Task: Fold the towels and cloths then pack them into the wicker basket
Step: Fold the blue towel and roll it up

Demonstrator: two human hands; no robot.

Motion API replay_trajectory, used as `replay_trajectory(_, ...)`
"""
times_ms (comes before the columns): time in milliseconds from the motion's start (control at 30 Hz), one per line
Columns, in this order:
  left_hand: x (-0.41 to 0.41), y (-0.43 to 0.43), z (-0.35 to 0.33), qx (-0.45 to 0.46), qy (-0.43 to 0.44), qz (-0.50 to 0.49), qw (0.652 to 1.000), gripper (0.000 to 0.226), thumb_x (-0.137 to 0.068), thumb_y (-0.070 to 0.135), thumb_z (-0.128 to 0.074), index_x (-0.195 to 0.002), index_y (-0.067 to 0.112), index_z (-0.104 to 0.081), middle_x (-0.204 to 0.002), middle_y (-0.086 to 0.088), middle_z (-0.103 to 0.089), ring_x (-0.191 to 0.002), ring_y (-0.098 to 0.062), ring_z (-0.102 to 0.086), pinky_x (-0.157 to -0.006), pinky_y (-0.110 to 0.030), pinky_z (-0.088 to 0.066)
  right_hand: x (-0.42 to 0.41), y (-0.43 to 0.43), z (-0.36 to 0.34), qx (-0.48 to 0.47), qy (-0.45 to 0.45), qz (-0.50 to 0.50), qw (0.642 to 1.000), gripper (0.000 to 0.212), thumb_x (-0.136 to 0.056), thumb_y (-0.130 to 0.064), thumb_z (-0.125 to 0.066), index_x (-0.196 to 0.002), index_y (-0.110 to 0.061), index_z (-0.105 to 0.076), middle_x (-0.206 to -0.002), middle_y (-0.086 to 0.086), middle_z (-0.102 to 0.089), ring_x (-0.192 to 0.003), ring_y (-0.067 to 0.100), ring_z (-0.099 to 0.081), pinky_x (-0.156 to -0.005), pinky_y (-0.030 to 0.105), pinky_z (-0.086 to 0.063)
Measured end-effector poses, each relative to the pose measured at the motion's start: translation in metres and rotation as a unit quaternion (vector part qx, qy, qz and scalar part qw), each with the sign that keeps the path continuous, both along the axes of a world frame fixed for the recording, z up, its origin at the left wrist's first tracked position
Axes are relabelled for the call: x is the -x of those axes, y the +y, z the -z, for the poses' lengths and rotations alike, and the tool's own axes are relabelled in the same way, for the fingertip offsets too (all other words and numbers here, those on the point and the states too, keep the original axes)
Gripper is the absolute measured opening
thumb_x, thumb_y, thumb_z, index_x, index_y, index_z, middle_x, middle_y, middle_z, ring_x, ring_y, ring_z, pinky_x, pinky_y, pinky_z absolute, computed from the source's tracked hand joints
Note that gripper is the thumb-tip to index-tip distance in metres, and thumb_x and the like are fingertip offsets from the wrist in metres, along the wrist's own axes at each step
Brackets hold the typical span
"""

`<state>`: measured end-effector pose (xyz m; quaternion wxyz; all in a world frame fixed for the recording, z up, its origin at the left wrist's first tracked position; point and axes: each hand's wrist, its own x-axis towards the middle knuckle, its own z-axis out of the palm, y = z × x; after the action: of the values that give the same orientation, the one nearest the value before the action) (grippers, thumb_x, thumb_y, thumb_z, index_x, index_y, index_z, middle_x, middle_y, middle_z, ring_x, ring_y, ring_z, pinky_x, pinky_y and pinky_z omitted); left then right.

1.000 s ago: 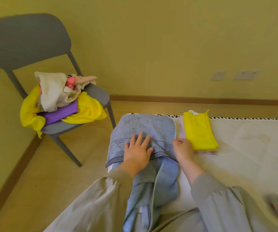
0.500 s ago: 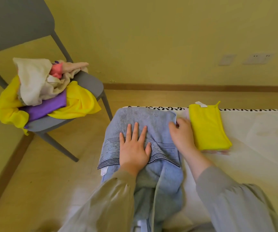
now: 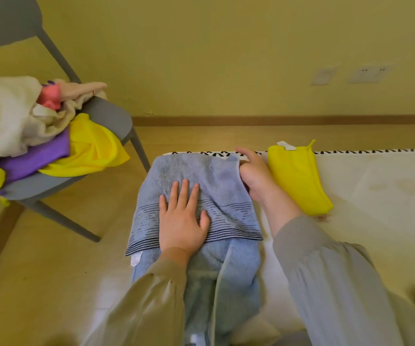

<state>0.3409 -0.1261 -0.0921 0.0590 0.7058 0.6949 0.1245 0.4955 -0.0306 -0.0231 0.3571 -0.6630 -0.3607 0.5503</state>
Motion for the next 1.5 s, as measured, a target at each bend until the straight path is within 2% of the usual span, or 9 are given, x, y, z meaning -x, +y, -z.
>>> replay_trajectory(133, 0.000, 0.001, 0.001, 0.002, 0.001, 0.005, 1.000, 0.069, -0.086, 0.048, -0.021, -0.150, 0.023, -0.026, -0.158, -0.003, -0.018, -0.147, -0.022, -0.007, -0.118, -0.048, -0.003, -0.001, -0.003, -0.003, -0.079, -0.140, -0.104, 0.982, 0.019, -0.086, -0.008, -0.061, -0.097, -0.022, -0.068, -0.092, 0.005, -0.068, -0.084, 0.021, -0.060, -0.071, 0.032, -0.052)
replay_trajectory(367, -0.001, 0.001, 0.001, 0.004, 0.002, 0.006, 1.000, 0.068, -0.086, 0.046, -0.021, -0.149, 0.022, -0.028, -0.158, -0.004, -0.019, -0.147, -0.023, -0.008, -0.117, -0.048, -0.003, -0.025, 0.001, -0.016, -0.303, -0.252, 0.208, 0.895, 0.013, -0.087, -0.008, -0.053, -0.088, -0.012, -0.066, -0.085, 0.011, -0.068, -0.081, 0.027, -0.064, -0.071, 0.032, -0.047)
replay_trajectory(567, -0.001, 0.001, -0.002, 0.027, 0.015, 0.010, 0.999, 0.071, -0.085, 0.048, -0.012, -0.152, 0.024, -0.018, -0.160, -0.002, -0.009, -0.148, -0.022, 0.000, -0.117, -0.046, 0.002, -0.024, -0.023, -0.015, -0.012, -0.455, -0.115, 0.883, 0.027, -0.095, -0.022, -0.046, -0.102, -0.003, -0.064, -0.089, 0.015, -0.063, -0.095, 0.033, -0.063, -0.069, 0.028, -0.043)
replay_trajectory(833, 0.008, 0.001, -0.019, 0.114, 0.006, 0.060, 0.992, 0.061, -0.097, 0.046, -0.023, -0.153, 0.028, -0.006, -0.160, -0.002, 0.009, -0.146, -0.023, 0.014, -0.116, -0.044, 0.007, -0.022, -0.061, -0.015, 0.146, -0.419, -0.220, 0.869, 0.029, -0.095, -0.029, -0.050, -0.111, -0.006, -0.056, -0.088, 0.015, -0.067, -0.067, 0.025, -0.065, -0.060, 0.028, -0.053)
replay_trajectory(967, 0.000, -0.011, -0.046, 0.050, -0.116, 0.070, 0.990, 0.026, -0.093, 0.024, -0.051, -0.115, 0.014, -0.061, -0.120, -0.006, -0.053, -0.114, -0.026, -0.048, -0.092, -0.033, -0.042, -0.032, -0.071, -0.008, 0.064, -0.392, -0.144, 0.907, 0.024, -0.087, -0.017, -0.060, -0.065, -0.008, -0.054, -0.057, 0.008, -0.055, -0.051, 0.024, -0.053, -0.052, 0.026, -0.044)
replay_trajectory(1067, -0.022, -0.022, -0.067, 0.148, -0.162, 0.050, 0.974, 0.039, -0.092, 0.038, -0.055, -0.060, 0.016, -0.047, -0.060, 0.000, -0.045, -0.060, -0.019, -0.047, -0.056, -0.031, -0.037, -0.030, -0.074, -0.014, 0.021, -0.250, -0.056, 0.966, 0.029, -0.088, -0.015, -0.061, -0.061, -0.006, -0.055, -0.050, 0.010, -0.054, -0.042, 0.022, -0.050, -0.046, 0.026, -0.046)
replay_trajectory(1200, -0.043, -0.028, -0.069, 0.273, -0.156, 0.050, 0.948, 0.054, -0.082, 0.041, -0.066, -0.045, 0.016, -0.035, -0.044, 0.000, -0.032, -0.044, -0.013, -0.032, -0.045, -0.028, -0.027, -0.032, -0.083, -0.025, 0.087, 0.071, 0.024, 0.993, 0.018, -0.094, -0.004, -0.050, -0.077, -0.003, -0.055, -0.045, 0.007, -0.059, -0.034, 0.011, -0.053, -0.035, 0.017, -0.043)
replay_trajectory(1400, -0.045, -0.037, -0.084, 0.361, -0.331, 0.157, 0.858, 0.027, -0.076, -0.002, -0.057, -0.055, 0.015, -0.055, -0.054, 0.001, -0.040, -0.056, -0.011, -0.032, -0.059, -0.027, -0.030, -0.050, -0.087, -0.019, 0.152, -0.184, -0.042, 0.970, 0.011, -0.088, -0.001, -0.053, -0.078, 0.000, -0.055, -0.056, 0.013, -0.057, -0.030, 0.016, -0.053, -0.038, 0.021, -0.044)
replay_trajectory(1500, -0.041, -0.036, -0.096, 0.421, -0.399, 0.169, 0.797, 0.038, -0.081, -0.003, -0.047, -0.098, 0.017, -0.074, -0.087, -0.016, -0.069, -0.074, -0.017, -0.058, -0.073, -0.035, -0.051, -0.054, -0.086, -0.021, 0.047, -0.326, -0.022, 0.944, 0.014, -0.086, -0.006, -0.053, -0.089, -0.005, -0.066, -0.077, 0.014, -0.068, -0.071, 0.030, -0.067, -0.061, 0.028, -0.052)
